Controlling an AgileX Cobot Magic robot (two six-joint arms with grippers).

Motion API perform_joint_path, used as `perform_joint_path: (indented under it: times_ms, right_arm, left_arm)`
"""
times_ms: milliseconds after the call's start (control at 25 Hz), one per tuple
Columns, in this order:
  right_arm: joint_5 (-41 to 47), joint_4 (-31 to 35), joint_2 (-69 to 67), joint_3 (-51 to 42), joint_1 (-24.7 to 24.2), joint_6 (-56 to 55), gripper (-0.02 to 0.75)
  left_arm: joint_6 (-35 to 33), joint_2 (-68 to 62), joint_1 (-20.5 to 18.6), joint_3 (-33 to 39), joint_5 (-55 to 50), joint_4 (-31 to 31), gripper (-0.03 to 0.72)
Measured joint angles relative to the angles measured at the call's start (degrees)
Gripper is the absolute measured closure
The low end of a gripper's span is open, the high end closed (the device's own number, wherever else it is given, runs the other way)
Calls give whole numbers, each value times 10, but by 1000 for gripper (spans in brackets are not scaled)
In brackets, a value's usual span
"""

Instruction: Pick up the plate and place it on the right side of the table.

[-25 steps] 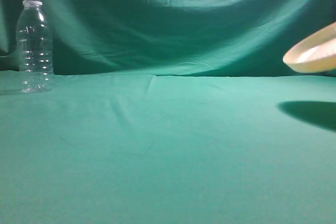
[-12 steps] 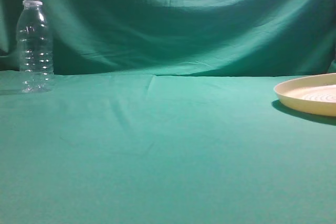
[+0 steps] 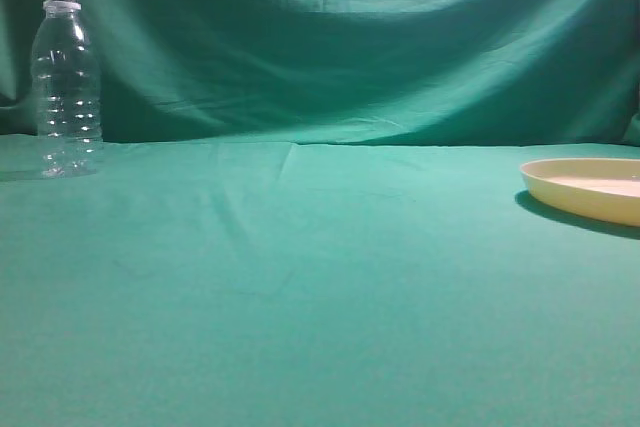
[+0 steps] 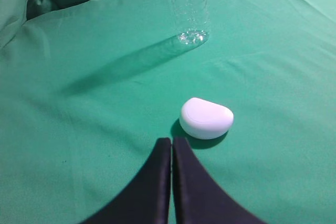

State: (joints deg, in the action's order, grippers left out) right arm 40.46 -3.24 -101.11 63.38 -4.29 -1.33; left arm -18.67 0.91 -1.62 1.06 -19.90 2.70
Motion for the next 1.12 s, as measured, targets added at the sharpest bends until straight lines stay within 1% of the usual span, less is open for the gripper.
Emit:
perform_joint_path:
  times_ms: [40,80,160,200,240,280,360,480,640,800,920,1120]
  right_arm:
    - [21,2,0,18,0,-1,253]
    - [72,13,7,53,0,-1,256]
    - [112,34,26,89,0,0,256]
    - [126,48,42,103,0,7,334]
    - [137,60,61,111,0,20,393]
    - [143,74,79,116,0,32,489]
    - [155,97,130,119,0,59,634]
    - [162,131,210,117,0,85,738]
    - [160,187,325,86,0,133,738]
    - [142,240,448,23,0,187,738]
    - [120,263,540,-38,0,219,738]
    - [102,275,680,-117,0,237,738]
  left_arm:
    - [0,0,0,0,0,0,688]
    - [0,0,0,0,0,0,688]
    - [0,0,0,0,0,0,688]
    - [0,0,0,0,0,0,688]
    - [0,0,0,0,0,0,688]
    - [0,0,0,0,0,0,688]
    - [0,0,0,0,0,0,688]
    - [0,0,0,0,0,0,688]
    - [0,0,0,0,0,0,688]
    - [0,0,0,0,0,0,688]
    - [0,0,0,0,0,0,688]
    - [0,0,0,0,0,0,688]
